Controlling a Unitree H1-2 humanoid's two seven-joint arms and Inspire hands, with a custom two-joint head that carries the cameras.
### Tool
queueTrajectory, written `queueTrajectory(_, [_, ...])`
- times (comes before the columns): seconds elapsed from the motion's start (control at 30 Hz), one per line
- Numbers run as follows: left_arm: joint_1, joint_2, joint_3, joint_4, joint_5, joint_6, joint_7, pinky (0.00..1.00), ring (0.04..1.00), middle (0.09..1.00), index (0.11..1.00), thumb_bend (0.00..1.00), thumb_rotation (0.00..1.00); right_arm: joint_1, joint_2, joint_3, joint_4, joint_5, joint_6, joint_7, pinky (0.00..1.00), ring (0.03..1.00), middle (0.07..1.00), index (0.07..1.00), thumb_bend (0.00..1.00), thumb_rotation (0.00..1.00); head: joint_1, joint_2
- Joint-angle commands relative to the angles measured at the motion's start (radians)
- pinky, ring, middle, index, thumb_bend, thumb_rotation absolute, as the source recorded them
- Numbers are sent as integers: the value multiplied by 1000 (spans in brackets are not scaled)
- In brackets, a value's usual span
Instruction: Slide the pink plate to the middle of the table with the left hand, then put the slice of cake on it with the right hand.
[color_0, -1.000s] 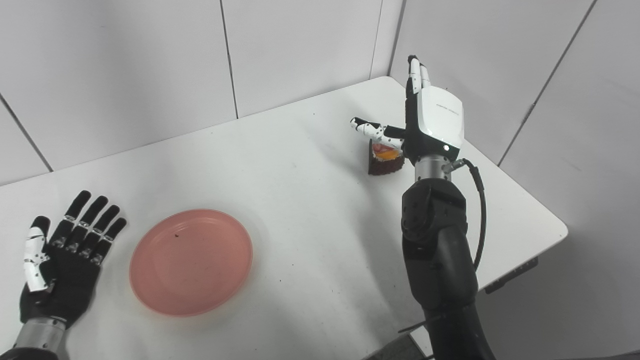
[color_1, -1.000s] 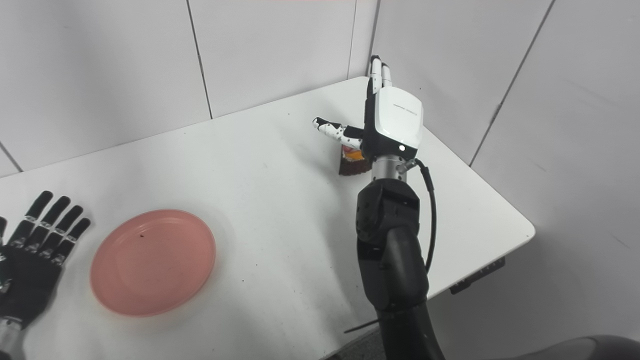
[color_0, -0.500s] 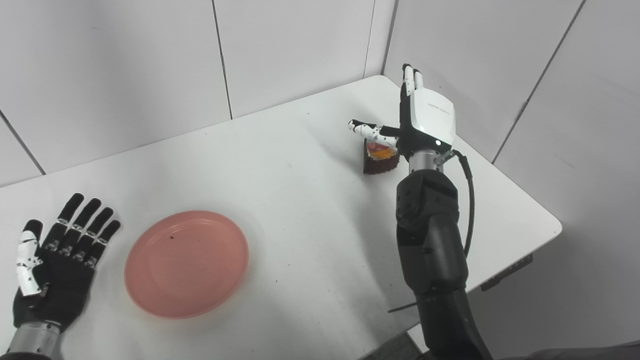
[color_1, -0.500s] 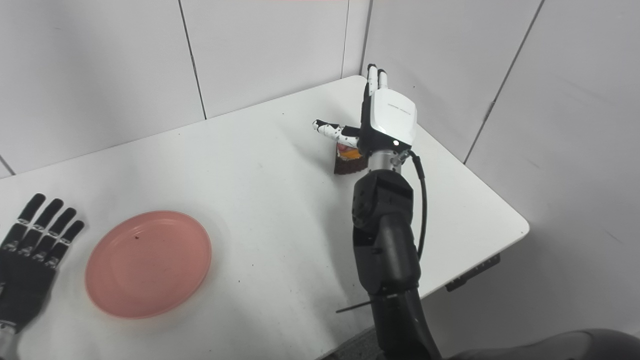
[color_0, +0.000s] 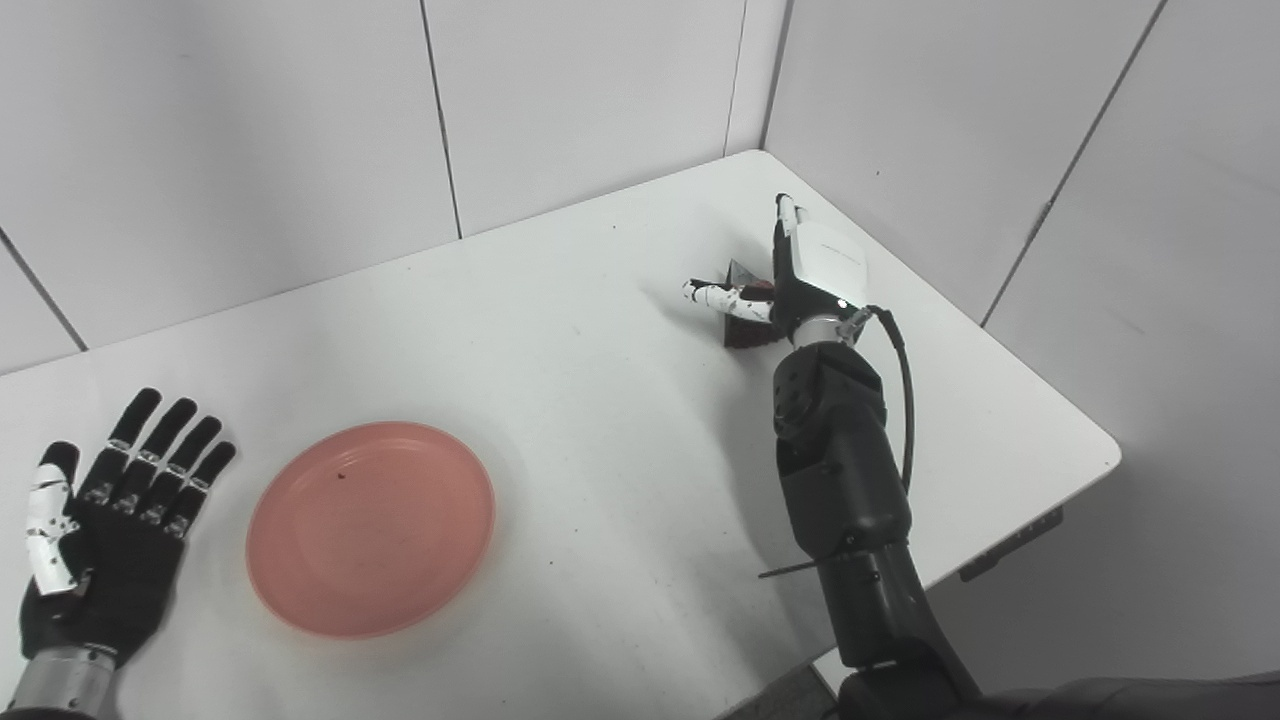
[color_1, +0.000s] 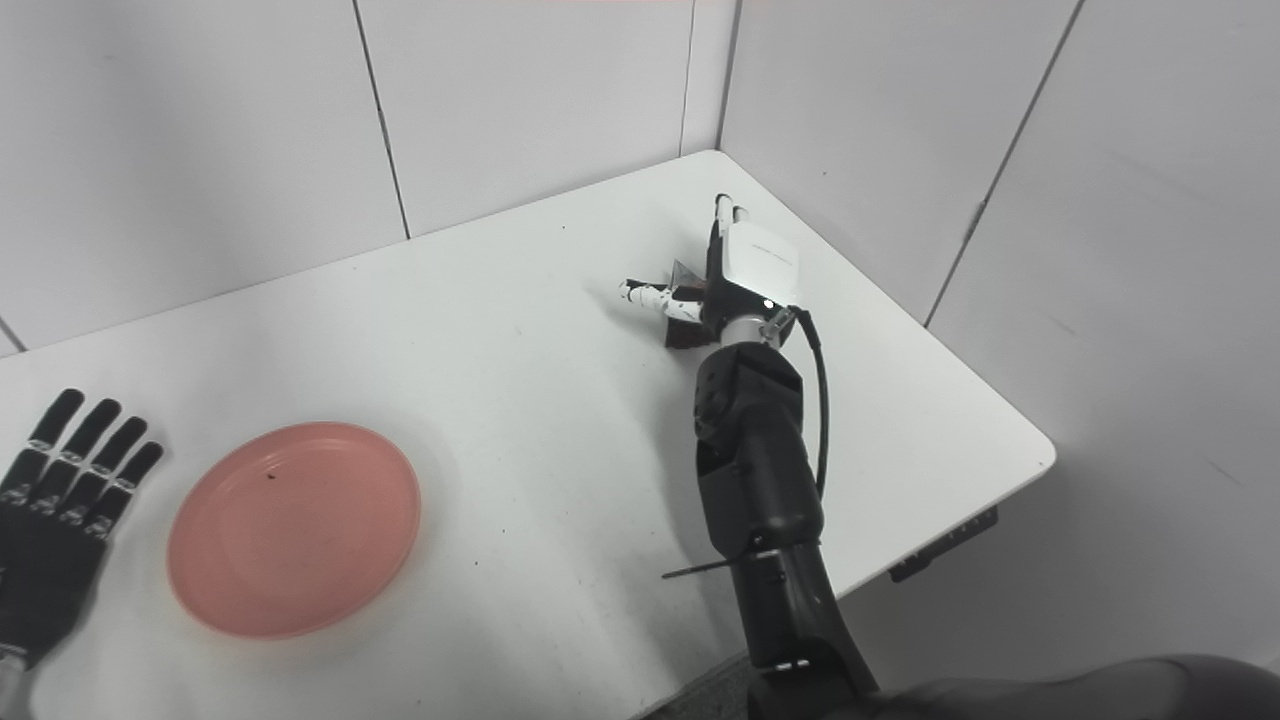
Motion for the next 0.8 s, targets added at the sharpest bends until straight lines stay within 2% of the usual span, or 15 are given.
queueTrajectory(0.0, [54,15,-2,42,31,53,48,867,856,857,858,372,1000,-40,-29,7,-8,1,4,-30,678,839,915,1000,1000,713,2,1])
queueTrajectory(0.23, [54,18,-2,44,29,52,42,872,858,857,854,371,1000,-42,-26,11,13,-26,4,-9,735,863,930,998,1000,727,2,4])
queueTrajectory(0.77, [58,20,-4,34,28,57,40,866,857,861,857,377,1000,-38,-23,-11,68,-65,4,1,730,853,922,964,1000,677,2,9])
